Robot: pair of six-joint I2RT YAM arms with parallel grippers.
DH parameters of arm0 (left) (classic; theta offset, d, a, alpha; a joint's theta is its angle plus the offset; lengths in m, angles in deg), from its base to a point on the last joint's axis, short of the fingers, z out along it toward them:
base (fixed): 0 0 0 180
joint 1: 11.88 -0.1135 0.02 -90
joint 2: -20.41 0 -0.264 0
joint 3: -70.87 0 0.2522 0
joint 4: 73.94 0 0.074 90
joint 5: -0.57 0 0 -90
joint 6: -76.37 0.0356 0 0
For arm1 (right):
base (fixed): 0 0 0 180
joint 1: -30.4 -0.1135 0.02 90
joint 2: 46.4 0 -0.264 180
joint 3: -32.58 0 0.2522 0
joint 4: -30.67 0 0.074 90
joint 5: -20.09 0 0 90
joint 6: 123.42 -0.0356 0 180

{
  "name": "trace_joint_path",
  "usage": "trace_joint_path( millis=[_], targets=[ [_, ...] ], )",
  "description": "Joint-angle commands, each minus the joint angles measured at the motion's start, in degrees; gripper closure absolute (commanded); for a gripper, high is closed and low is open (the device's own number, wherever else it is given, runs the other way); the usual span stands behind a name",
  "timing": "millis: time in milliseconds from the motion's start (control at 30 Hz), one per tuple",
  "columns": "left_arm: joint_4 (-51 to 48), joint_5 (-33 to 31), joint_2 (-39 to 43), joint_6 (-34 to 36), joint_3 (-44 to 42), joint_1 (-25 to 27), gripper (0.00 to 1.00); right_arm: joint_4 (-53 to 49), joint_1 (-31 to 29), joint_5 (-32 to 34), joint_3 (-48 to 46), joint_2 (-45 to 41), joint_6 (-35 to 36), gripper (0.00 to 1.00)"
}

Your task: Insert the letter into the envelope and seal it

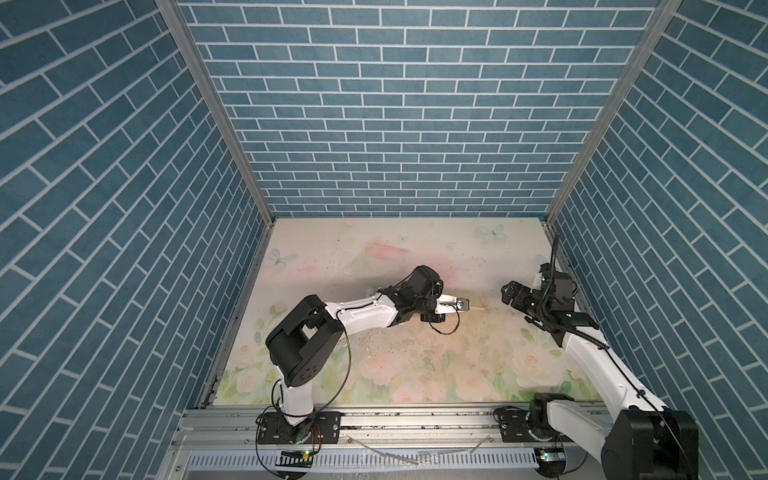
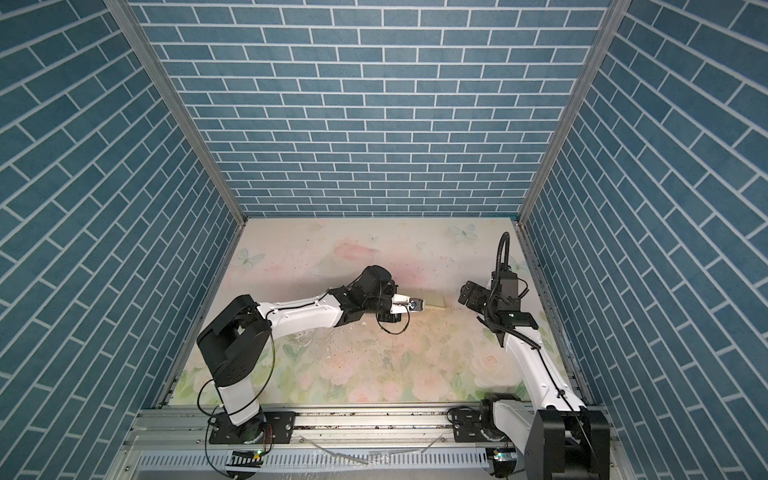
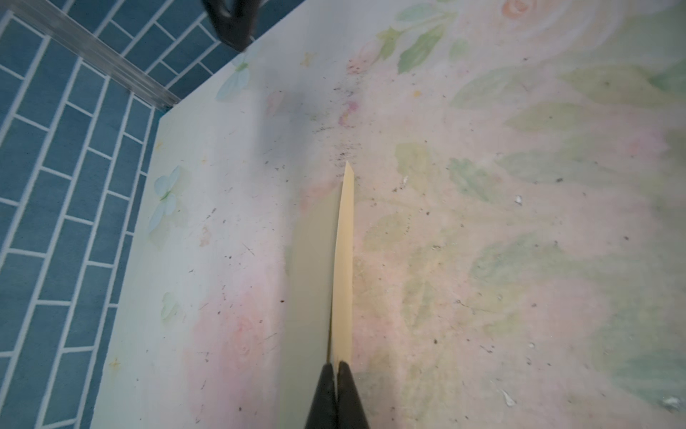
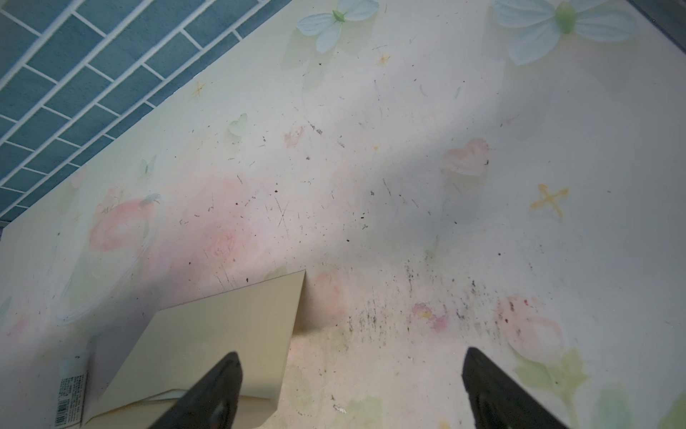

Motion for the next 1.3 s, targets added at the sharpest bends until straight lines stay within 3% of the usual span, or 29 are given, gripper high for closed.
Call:
trace_joint_path(
  millis=[0,167,367,500,600,767,967,1133,1267],
  targets=[
    [5.9,1.8,1.0,2.2,-3.4,-0.2,1.0,0.6,0.3,-3.9,-0.7,1.3,2.0,0.08],
    [11.5,0.1,1.0,-1.2,-8.8,-0.1,1.0,1.8,0.2,-9.0,-0.6,4.0,1.8,0.08],
    [18.5,-9.0,0.4,-4.4,-14.8,1.4,1.0,3.9,0.0,-13.9,-0.8,7.1,0.7,0.08],
    [20.7,-10.5,0.5,-5.6,-17.4,1.9,0.98,5.1,-0.3,-16.1,-0.7,8.9,-0.2,0.08],
    [21.0,-10.5,1.4,-6.5,-18.7,2.2,0.9,5.3,-1.1,-16.6,-0.4,9.5,-0.3,0.08],
    [21.9,-8.5,5.3,-9.9,-20.8,2.5,0.67,5.8,-2.8,-17.0,0.1,9.4,-0.1,0.08],
    [21.6,-7.7,13.5,-21.5,-20.6,2.4,0.49,6.3,-6.8,-16.9,3.3,10.9,0.1,0.1],
    [21.0,-7.7,17.3,-34.1,-20.2,-0.5,0.4,6.3,-11.8,-16.3,7.5,15.1,0.2,0.34],
    [20.3,-6.3,16.8,-48.4,-19.7,-5.7,0.5,6.5,-15.8,-15.1,10.4,18.6,-0.1,0.52]
  ],
)
